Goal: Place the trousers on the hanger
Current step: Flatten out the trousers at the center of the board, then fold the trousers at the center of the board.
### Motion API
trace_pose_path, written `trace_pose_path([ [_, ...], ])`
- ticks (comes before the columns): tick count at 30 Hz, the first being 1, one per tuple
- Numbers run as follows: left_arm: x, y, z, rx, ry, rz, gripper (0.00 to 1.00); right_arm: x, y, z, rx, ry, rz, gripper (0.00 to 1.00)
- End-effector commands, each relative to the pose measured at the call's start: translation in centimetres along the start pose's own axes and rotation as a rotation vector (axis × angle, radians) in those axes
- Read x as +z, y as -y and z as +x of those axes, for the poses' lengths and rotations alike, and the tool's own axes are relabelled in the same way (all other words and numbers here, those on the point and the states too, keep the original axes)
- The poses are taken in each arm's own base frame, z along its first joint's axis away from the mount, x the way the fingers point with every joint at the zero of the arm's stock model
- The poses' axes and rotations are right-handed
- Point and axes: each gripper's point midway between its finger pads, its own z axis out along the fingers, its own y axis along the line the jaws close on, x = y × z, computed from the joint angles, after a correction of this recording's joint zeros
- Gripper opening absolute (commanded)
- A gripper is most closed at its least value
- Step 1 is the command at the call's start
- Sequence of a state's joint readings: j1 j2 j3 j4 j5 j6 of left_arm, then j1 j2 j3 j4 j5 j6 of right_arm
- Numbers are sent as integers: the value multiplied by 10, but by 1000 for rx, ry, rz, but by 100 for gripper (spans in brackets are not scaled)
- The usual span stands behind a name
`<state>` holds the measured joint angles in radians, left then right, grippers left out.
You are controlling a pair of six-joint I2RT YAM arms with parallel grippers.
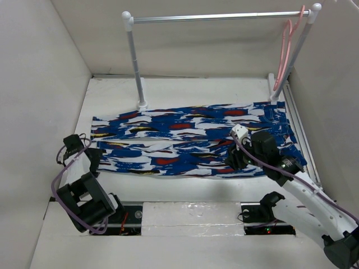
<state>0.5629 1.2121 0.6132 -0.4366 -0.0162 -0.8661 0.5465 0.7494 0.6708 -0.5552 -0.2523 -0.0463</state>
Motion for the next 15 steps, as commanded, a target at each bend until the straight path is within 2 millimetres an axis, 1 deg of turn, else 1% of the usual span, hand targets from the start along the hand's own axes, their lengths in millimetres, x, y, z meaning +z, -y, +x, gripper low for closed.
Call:
trace_pose_path([
  [1, 7, 2, 14, -15, -36, 63, 64, 3, -3, -2, -4, 3, -51, 47],
  [2, 15, -1, 16, -15, -35, 62, 56, 4, 0, 1, -2, -12, -44, 47],
  [3, 16, 0, 16, -17, -31, 67, 53, 5, 0, 3, 1, -21, -47, 47],
  [4, 22, -4, 18, -13, -43, 48, 49, 4, 4, 1, 8, -18, -37, 47],
  [5, 24, -4, 20, -8, -52, 44, 41, 3, 9, 0, 19, -16, -23, 47],
  [7, 29, -8, 25, -2, -77, 25, 33, 2, 14, 0, 37, -15, -7, 47],
  [8, 30, -9, 25, 5, -73, 24, 15, 0, 18, -2, 49, -10, 7, 48],
  [9, 31, -10, 25, 12, -71, 26, 4, -2, 27, 1, 77, -20, 37, 48],
  [10, 29, -9, 22, 32, -58, 36, 0, -3, 31, 3, 94, -23, 54, 50],
  [11, 26, -7, 19, 39, -44, 42, 0, -5, 36, 4, 120, -28, 71, 51],
  [12, 19, 0, 14, 56, -27, 55, 0, -8, 46, 10, 163, -44, 105, 53],
  [13, 8, 8, 2, 62, 24, 86, 0, -11, 50, 12, 187, -50, 122, 55],
  [14, -2, 16, -2, 101, 48, 118, 0, -12, 55, 16, 208, -58, 138, 57],
  [15, -15, 24, -18, 109, 111, 126, 0, -15, 58, 22, 237, -75, 146, 57],
])
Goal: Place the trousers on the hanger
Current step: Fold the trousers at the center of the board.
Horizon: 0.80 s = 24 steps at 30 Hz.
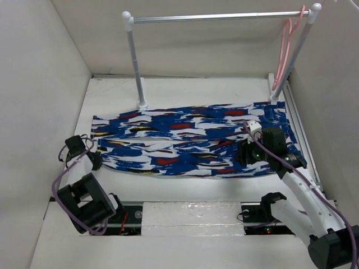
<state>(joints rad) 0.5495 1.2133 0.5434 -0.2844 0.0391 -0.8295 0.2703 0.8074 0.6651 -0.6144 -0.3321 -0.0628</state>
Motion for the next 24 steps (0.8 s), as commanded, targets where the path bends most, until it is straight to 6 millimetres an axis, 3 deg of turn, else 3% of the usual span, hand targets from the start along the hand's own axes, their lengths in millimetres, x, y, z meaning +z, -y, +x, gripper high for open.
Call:
trace_pose_path([
  [1, -43, 24, -36, 89, 169, 63, 0, -12, 19, 2, 96, -9, 55, 59],
  [4, -72, 34, -47, 124, 220, 96, 0, -18, 37, 16, 188, -78, 141, 58],
  [6, -80, 42, -38, 173, 216, 136, 0, -19, 50, 28, 245, -143, 214, 55],
  [7, -88, 46, -36, 184, 234, 164, 0, -24, 58, 24, 254, -147, 256, 49],
  [9, -104, 63, -26, 271, 245, 251, 0, -37, 90, 27, 301, -244, 409, 42],
  [11, -108, 67, -23, 288, 241, 273, 0, -39, 96, 23, 315, -248, 431, 41],
  [18, -125, 81, 7, 355, 160, 414, 0, -50, 167, 51, 661, -296, 589, 43],
  [21, -138, 92, 20, 389, 147, 470, 0, -75, 210, 75, 805, -298, 746, 44],
  [22, -141, 95, 25, 400, 138, 484, 0, -95, 228, 91, 879, -295, 833, 45],
  [24, -150, 105, 32, 431, 124, 521, 0, -112, 249, 105, 942, -280, 917, 46],
])
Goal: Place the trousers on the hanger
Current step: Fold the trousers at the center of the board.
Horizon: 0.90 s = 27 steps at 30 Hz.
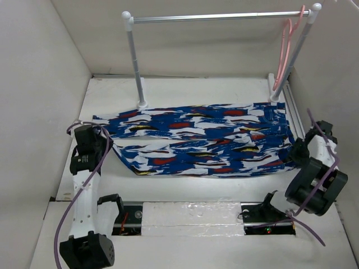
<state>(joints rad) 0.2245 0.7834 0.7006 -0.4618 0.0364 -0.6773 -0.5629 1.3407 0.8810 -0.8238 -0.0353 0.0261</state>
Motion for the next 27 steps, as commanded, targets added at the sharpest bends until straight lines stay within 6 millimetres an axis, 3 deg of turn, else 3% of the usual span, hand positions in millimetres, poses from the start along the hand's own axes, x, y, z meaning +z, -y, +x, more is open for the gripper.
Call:
trace_pose_path([
  [1, -12, 31, -6, 32, 1, 94, 0, -6, 51, -33, 154, 107, 131, 50],
  [2, -12, 32, -7, 41, 6, 93, 0, -4, 65, -29, 227, 102, 141, 51],
  [5, -9, 32, -12, 56, 18, 81, 0, 13, 56, -29, 258, 120, 54, 60],
  [9, -8, 32, -17, 53, 31, 61, 0, 33, 36, -38, 269, 100, -65, 60],
  [15, -6, 9, -43, 54, 153, -91, 0, 43, 44, -35, 317, 89, -32, 58],
  [18, -3, -7, -54, 46, 215, -168, 0, 51, 45, -30, 356, 92, -33, 54],
  [20, 2, -17, -59, 27, 238, -206, 0, 55, 44, -29, 360, 90, -39, 37],
  [22, 9, -28, -58, 9, 251, -245, 0, 55, 46, -27, 356, 81, -31, 30],
  [24, 17, -33, -56, -6, 250, -269, 0, 50, 48, -29, 324, 94, -7, 29],
  [27, 20, -38, -61, -10, 269, -306, 0, 34, 54, -41, 287, 146, 20, 12],
])
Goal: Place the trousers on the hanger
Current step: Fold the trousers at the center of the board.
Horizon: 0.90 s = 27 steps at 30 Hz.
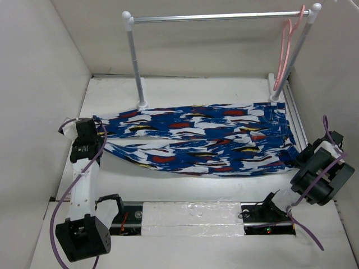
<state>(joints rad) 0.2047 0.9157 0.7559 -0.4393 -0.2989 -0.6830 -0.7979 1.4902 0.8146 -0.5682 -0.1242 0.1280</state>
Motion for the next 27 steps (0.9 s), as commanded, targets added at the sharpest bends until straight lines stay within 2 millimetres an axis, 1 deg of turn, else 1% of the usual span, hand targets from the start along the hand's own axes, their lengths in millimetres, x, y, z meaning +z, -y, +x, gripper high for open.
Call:
trace_pose_path([
  [1, 7, -5, -23, -33, 106, -60, 0, -18, 2, -29, -44, 111, 28, 6],
  [2, 6, -5, -27, -32, 119, -66, 0, -28, -5, -43, -74, 147, 20, 5],
  [3, 6, -1, -34, -35, 137, -65, 0, -35, -16, -42, -120, 141, 33, 4],
  [4, 7, 3, -44, -39, 159, -73, 0, -52, -36, -62, -176, 200, 27, 2],
  [5, 5, 6, -49, -45, 169, -65, 0, -52, -36, -63, -177, 200, 27, 2],
  [6, 10, 9, -51, -44, 165, -78, 0, -57, -51, -68, -216, 219, 15, 1],
  [7, 12, 10, -54, -47, 169, -89, 0, -63, -61, -75, -220, 243, 1, 1],
  [8, 11, 17, -63, -59, 186, -81, 0, -75, -74, -94, -231, 298, -23, 1],
  [9, 18, 18, -63, -53, 180, -98, 0, -76, -90, -98, -253, 297, -59, 0],
  [10, 20, 19, -66, -55, 187, -110, 0, -79, -101, -105, -264, 307, -76, 0],
  [11, 18, 26, -76, -66, 206, -102, 0, -94, -116, -124, -278, 351, -96, 0],
  [12, 25, 28, -76, -60, 197, -115, 0, -97, -132, -128, -312, 357, -113, 0],
  [13, 27, 30, -78, -58, 197, -115, 0, -89, -142, -134, -332, 340, -115, 0],
  [14, 28, 37, -85, -65, 210, -104, 0, -88, -149, -137, -348, 328, -112, 0],
  [15, 36, 40, -83, -53, 200, -112, 0, -100, -165, -155, -360, 374, -130, 0],
  [16, 41, 43, -84, -50, 197, -113, 0, -86, -176, -157, -380, 348, -132, 0],
  [17, 44, 49, -88, -50, 200, -109, 0, -83, -181, -164, -382, 349, -138, 0],
  [18, 58, 50, -82, -31, 170, -131, 0, -92, -196, -179, -393, 381, -168, 0],
  [19, 64, 53, -81, -19, 158, -138, 0, -88, -202, -184, -395, 381, -179, 0],
  [20, 68, 58, -87, -14, 161, -148, 0, -69, -207, -190, -397, 359, -182, 0],
  [21, 82, 61, -78, 22, 135, -172, 0, -65, -214, -194, -402, 356, -206, 0],
  [22, 89, 63, -77, 39, 126, -184, 0, -72, -225, -209, -400, 389, -227, 0],
  [23, 92, 72, -87, 38, 139, -178, 0, -52, -233, -210, -409, 365, -235, 0],
  [24, 108, 76, -75, 81, 104, -198, 0, -48, -238, -214, -411, 360, -251, 2],
  [25, 113, 80, -71, 109, 96, -215, 0, -56, -248, -228, -406, 393, -268, 2],
  [26, 125, 83, -72, 131, 84, -246, 0, -41, -250, -230, -403, 373, -267, 2],
  [27, 129, 90, -70, 152, 75, -247, 0, -38, -255, -233, -401, 375, -287, 3],
])
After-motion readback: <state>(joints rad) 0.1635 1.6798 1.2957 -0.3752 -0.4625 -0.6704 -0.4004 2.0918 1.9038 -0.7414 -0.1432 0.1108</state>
